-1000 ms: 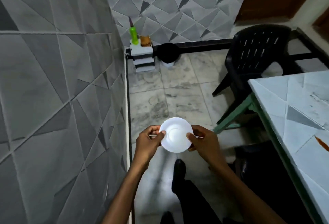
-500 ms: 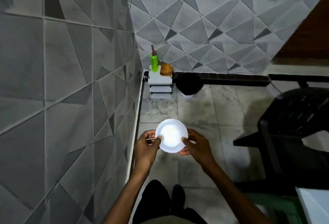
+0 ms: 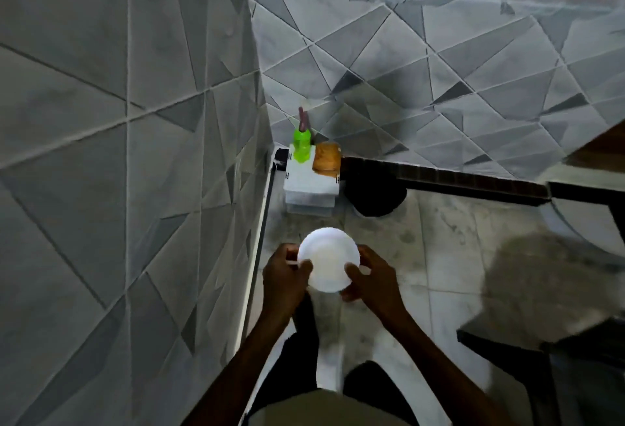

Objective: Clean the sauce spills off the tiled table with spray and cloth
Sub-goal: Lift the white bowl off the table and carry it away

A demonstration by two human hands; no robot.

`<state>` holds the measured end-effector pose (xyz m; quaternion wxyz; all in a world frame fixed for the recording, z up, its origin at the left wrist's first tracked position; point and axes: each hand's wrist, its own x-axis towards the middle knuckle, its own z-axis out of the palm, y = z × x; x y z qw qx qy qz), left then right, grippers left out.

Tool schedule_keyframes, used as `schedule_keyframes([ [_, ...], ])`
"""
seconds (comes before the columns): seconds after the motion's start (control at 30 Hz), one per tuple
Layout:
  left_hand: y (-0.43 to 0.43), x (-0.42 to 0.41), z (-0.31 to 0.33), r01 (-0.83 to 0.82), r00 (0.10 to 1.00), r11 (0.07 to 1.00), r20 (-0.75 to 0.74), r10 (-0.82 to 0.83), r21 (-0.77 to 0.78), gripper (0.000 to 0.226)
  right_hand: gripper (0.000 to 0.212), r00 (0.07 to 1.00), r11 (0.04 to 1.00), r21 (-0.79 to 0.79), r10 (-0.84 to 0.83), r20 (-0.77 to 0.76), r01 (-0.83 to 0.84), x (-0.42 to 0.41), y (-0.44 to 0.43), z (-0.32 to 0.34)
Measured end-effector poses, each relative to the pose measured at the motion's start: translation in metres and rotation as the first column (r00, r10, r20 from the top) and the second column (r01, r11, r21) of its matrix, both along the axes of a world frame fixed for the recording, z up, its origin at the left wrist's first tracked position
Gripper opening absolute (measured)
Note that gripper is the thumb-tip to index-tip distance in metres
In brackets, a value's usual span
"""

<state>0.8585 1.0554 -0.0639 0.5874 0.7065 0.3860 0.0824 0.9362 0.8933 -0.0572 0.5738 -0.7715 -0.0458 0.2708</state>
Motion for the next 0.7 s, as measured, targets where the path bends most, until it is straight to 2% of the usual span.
schedule_keyframes([
  [0.07, 0.024, 0.042, -0.003, 0.045, 0.998, 0.998, -0.042, -0.044, 0.032, 0.022, 0.063, 1.0, 0.999, -0.039, 0.009, 0.007, -0.009, 0.043, 0.025, -0.005],
  [0.17, 0.057, 0.098, -0.011, 0.058, 0.995, 0.998, -0.082, -0.059, -0.008, 0.016, 0.039, 0.999, 0.998, -0.06, 0.001, -0.041, -0.003, 0.098, 0.055, -0.013],
  [0.27, 0.089, 0.155, -0.031, 0.051, 0.995, 0.999, -0.091, -0.05, 0.005, 0.015, 0.031, 0.997, 0.998, -0.046, -0.035, -0.066, 0.032, 0.154, 0.085, -0.03],
  [0.4, 0.127, 0.217, -0.073, -0.003, 0.997, 0.993, -0.078, -0.006, -0.115, 0.022, 0.027, 0.989, 0.994, -0.038, -0.107, -0.104, 0.103, 0.217, 0.122, -0.075],
  [0.57, 0.186, 0.289, -0.191, -0.085, 0.986, 0.981, -0.158, 0.057, -0.172, 0.022, 0.02, 0.986, 0.997, -0.041, -0.071, -0.151, 0.066, 0.298, 0.181, -0.172],
  [0.7, 0.226, 0.336, -0.304, -0.199, 0.962, 0.94, -0.238, 0.134, -0.275, 0.016, 0.016, 0.99, 0.991, -0.133, -0.012, -0.142, -0.007, 0.35, 0.228, -0.286],
])
